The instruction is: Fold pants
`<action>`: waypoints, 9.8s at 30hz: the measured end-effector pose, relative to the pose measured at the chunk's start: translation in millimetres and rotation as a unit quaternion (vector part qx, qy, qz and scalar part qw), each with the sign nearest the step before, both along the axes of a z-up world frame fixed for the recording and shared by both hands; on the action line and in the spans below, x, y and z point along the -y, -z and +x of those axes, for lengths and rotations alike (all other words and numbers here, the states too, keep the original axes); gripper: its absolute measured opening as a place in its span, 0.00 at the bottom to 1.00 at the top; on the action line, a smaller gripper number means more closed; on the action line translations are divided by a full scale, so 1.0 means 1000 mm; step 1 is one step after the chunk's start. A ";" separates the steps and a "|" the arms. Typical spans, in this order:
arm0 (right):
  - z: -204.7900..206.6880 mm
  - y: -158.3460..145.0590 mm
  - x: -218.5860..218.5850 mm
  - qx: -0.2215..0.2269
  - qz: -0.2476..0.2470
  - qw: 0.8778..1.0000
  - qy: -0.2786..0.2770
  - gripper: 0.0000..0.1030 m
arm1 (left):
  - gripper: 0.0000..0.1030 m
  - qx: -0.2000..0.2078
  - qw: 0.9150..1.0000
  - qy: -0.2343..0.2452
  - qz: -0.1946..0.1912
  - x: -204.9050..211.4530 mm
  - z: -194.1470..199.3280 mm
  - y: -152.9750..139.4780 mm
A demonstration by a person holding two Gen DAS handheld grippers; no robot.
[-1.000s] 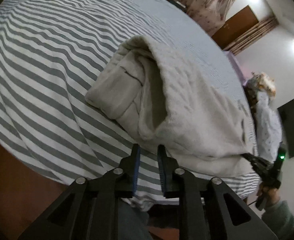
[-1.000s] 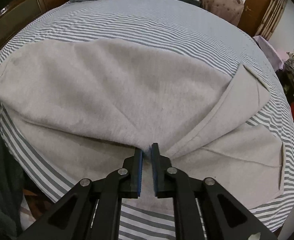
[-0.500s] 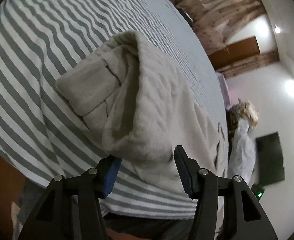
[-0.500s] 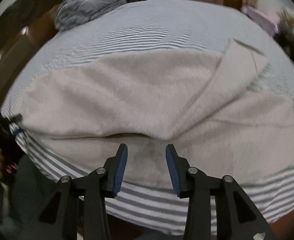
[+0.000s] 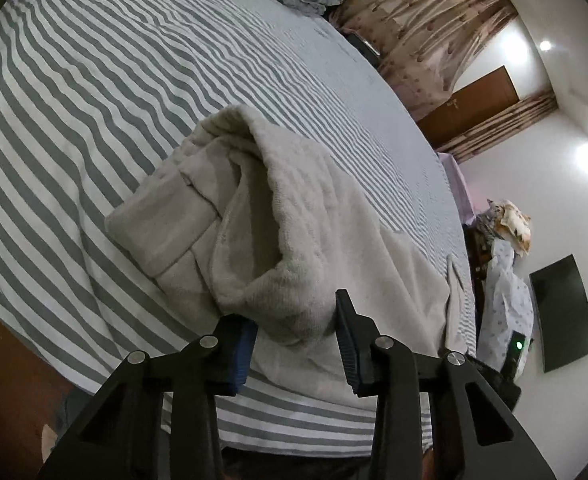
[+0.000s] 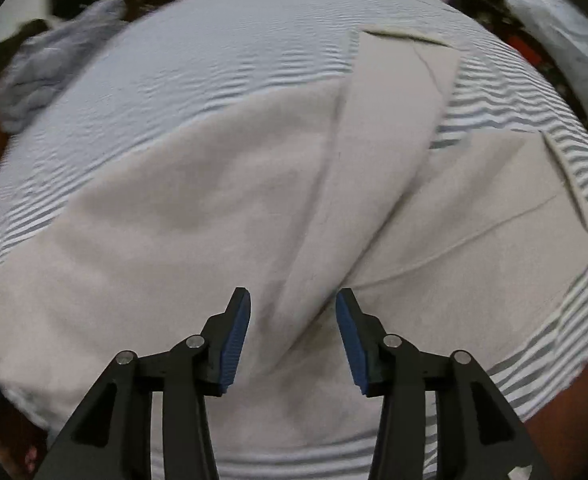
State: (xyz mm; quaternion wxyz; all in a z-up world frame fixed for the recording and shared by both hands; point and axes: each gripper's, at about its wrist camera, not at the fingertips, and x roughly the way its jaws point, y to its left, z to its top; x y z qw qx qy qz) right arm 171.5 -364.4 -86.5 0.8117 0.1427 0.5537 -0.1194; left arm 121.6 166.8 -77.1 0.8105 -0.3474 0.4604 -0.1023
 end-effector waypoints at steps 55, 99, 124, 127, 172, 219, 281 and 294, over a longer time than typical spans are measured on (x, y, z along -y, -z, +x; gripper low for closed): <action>-0.037 -0.065 0.063 0.067 -0.025 0.997 -0.037 0.51 | 0.41 0.069 0.977 0.085 0.184 -0.010 -0.016 -0.061; 0.138 -0.032 0.185 0.001 0.005 0.999 0.033 0.05 | 0.11 0.165 0.858 0.446 0.191 0.371 -0.030 0.009; -0.111 -0.007 0.306 0.083 0.128 0.960 0.235 0.04 | 0.07 0.224 0.824 0.456 0.252 0.385 -0.063 0.003; -0.120 0.006 0.309 0.085 0.140 0.955 0.248 0.04 | 0.07 0.233 0.818 0.457 0.259 0.388 -0.070 0.003; 0.126 -0.042 0.085 0.066 0.241 0.958 -0.139 0.39 | 0.11 0.070 0.946 0.248 0.196 0.237 0.014 0.036; 0.242 0.044 -0.076 0.005 0.316 0.909 -0.273 0.20 | 0.11 0.087 0.958 0.244 0.126 0.199 0.002 0.049; -0.109 0.095 0.327 0.274 0.379 0.860 0.203 0.31 | 0.18 0.079 0.918 0.282 0.267 0.348 0.007 0.012; -0.083 0.036 0.313 0.285 0.345 0.879 0.167 0.11 | 0.18 0.103 0.899 0.314 0.286 0.392 0.017 0.030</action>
